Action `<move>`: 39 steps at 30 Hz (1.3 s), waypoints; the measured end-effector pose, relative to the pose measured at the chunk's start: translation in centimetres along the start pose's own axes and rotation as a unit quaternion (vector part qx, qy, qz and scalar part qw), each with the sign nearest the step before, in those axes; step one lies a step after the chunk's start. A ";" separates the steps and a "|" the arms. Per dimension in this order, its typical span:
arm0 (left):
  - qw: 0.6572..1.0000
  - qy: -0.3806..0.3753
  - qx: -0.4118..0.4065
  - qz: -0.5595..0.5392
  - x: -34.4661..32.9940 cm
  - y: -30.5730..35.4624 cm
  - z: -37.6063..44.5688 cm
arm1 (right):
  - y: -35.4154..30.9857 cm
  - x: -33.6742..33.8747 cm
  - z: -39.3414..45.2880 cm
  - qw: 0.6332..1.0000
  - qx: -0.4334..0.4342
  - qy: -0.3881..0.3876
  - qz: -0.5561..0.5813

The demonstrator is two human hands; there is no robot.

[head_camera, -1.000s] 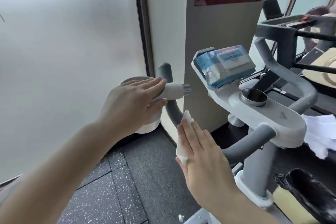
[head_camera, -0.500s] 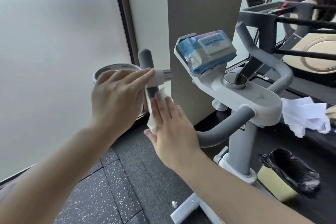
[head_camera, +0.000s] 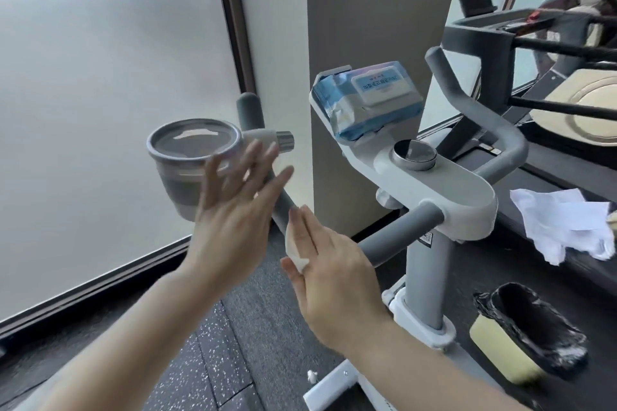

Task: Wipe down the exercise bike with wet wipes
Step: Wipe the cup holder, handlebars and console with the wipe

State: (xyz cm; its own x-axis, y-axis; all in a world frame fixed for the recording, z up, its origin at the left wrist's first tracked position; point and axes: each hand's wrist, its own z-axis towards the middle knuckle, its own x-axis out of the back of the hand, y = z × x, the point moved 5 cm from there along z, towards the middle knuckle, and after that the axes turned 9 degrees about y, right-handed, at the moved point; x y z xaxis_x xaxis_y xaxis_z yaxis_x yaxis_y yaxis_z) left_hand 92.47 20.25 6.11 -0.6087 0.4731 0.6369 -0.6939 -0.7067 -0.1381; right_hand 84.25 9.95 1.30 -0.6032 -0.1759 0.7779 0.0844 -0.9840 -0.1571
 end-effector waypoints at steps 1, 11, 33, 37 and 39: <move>0.998 -0.042 0.000 -0.055 -1.2 1.0 -0.9 | 1.3 0.7 -1.0 0.999 0.021 0.003 0.027; 0.965 -0.070 0.150 -0.203 -3.7 1.5 -1.6 | 7.0 1.8 -2.6 0.993 -0.081 0.064 0.055; 0.955 -0.049 0.193 -0.218 -3.8 2.1 -1.8 | 5.5 1.7 -2.1 0.985 -0.113 0.092 0.090; 0.953 -0.066 0.196 -0.222 -3.7 2.2 -2.0 | 2.5 1.6 -1.8 0.999 0.003 0.017 0.032; 0.956 -0.077 0.186 -0.214 -3.3 2.0 -2.1 | 4.4 2.3 -1.9 0.997 0.056 0.007 0.052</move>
State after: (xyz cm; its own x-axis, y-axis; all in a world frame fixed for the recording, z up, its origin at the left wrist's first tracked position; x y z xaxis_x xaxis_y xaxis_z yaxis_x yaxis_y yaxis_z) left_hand 92.27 18.35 2.13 -0.2153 0.6979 0.6831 -0.6636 -0.6177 0.4219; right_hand 81.74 5.27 1.19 -0.5978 -0.2781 0.7519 0.2344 -0.9575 -0.1678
